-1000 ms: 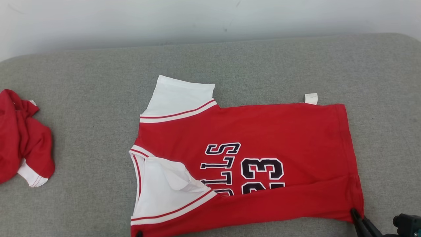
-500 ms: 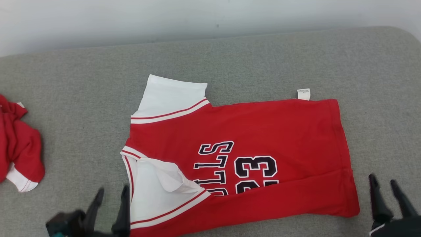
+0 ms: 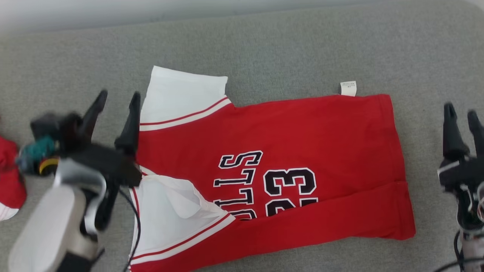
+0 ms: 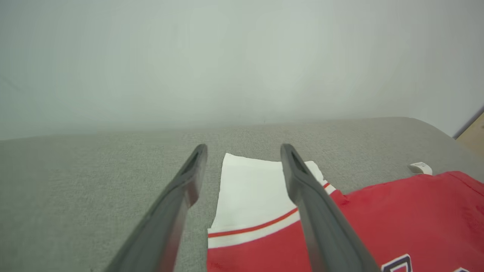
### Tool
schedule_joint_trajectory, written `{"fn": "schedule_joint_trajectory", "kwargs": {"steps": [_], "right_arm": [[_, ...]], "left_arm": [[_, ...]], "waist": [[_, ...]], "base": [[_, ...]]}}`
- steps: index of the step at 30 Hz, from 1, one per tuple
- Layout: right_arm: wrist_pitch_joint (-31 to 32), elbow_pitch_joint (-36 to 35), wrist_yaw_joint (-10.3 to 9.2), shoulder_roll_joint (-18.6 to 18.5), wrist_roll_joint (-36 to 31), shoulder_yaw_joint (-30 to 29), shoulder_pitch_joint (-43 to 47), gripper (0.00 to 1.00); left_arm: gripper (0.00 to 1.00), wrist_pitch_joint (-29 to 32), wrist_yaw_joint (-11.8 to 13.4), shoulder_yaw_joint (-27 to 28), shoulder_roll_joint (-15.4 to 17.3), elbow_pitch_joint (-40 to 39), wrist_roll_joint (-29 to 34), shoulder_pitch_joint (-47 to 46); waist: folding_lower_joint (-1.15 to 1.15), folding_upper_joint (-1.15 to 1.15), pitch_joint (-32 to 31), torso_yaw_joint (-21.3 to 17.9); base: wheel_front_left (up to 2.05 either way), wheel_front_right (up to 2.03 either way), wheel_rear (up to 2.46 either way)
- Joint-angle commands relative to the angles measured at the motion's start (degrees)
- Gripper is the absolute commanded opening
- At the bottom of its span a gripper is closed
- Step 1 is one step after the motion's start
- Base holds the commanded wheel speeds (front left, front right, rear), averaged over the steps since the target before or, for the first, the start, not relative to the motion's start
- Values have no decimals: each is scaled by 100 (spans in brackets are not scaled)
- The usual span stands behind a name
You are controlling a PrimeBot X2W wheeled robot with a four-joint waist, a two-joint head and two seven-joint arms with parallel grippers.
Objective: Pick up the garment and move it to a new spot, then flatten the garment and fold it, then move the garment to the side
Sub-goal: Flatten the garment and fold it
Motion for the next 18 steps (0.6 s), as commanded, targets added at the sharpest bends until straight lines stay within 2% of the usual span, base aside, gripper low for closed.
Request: {"fn": "schedule_joint_trajectory", "kwargs": {"steps": [1, 10, 18], "right_arm": [[44, 110, -2, -98, 66, 124, -240, 100], [433, 1033, -2, -502, 456, 1238, -1556, 100], [884, 1650, -2, -695, 941, 2279, -2361, 100]], "left_arm": [[100, 171, -129, -48, 31, 215, -124, -327], [100, 1411, -865, -273, -34, 1875, -591, -2199], [100, 2261, -1164, -443, -22, 3154, -785, -3207]], "waist": [[-1, 0, 223, -92], [-1, 0, 692, -287], [-1, 0, 1072, -499]], "base": [[0, 0, 0], [0, 0, 0], [0, 0, 0]]}}
